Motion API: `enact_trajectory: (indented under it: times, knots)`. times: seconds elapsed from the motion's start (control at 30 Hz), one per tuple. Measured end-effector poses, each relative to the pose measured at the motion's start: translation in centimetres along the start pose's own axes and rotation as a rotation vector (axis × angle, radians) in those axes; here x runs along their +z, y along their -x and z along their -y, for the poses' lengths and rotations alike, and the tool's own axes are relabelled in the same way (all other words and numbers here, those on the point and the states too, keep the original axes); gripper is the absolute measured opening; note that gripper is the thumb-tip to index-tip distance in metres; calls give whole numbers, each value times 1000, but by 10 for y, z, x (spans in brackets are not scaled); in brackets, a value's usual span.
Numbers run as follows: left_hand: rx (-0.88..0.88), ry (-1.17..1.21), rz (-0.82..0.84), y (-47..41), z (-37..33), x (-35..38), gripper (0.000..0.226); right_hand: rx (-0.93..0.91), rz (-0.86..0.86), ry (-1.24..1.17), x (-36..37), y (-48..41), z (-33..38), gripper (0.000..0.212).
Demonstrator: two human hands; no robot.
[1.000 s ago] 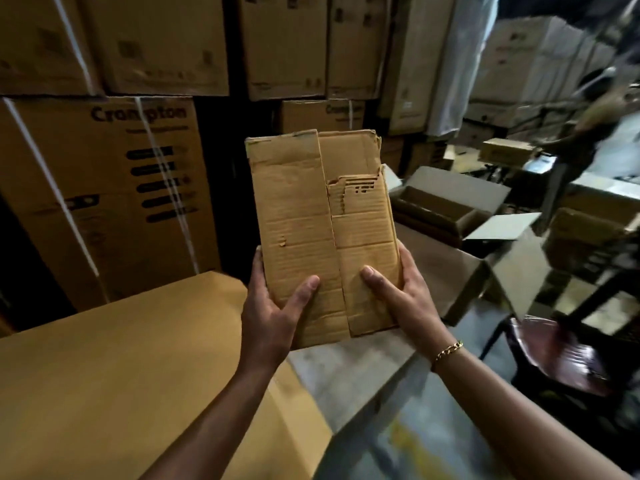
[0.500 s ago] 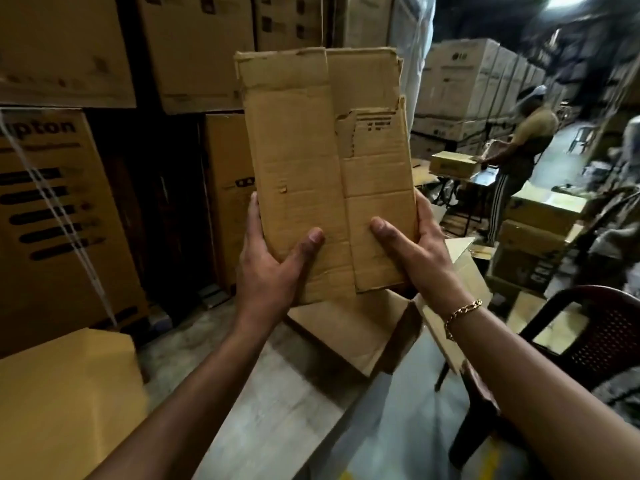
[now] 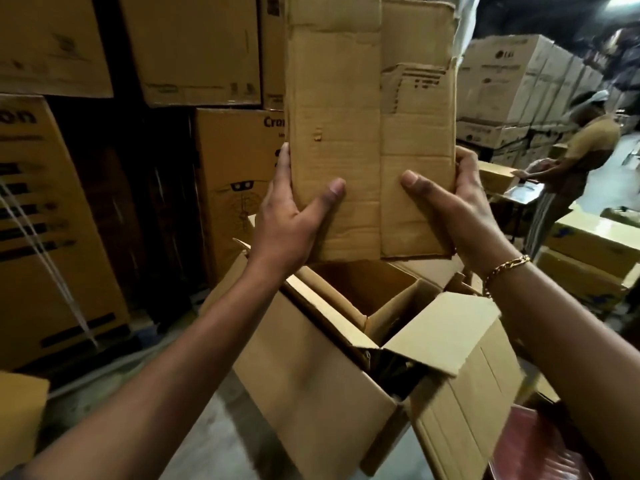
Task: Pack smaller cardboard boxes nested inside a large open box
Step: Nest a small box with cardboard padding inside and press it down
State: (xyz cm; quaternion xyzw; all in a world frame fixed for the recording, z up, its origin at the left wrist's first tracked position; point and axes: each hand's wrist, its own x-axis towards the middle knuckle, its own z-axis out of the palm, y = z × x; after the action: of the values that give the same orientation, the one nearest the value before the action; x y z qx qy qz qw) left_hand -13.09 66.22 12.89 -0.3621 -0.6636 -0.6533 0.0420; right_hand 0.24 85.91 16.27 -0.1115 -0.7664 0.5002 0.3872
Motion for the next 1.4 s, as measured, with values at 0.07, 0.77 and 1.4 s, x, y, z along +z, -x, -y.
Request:
enact_trajectory:
  times: [0.07, 0.77, 1.4]
  knots:
    - [-32, -7, -19, -15, 8, 11, 97, 10, 34, 3, -6, -30, -15, 88]
    - [-568, -211, -331, -82, 44, 169, 91, 359, 757, 190, -65, -244, -159, 104]
    - [-622, -188, -410, -61, 60, 183, 45, 369, 890, 182, -53, -241, -191, 92]
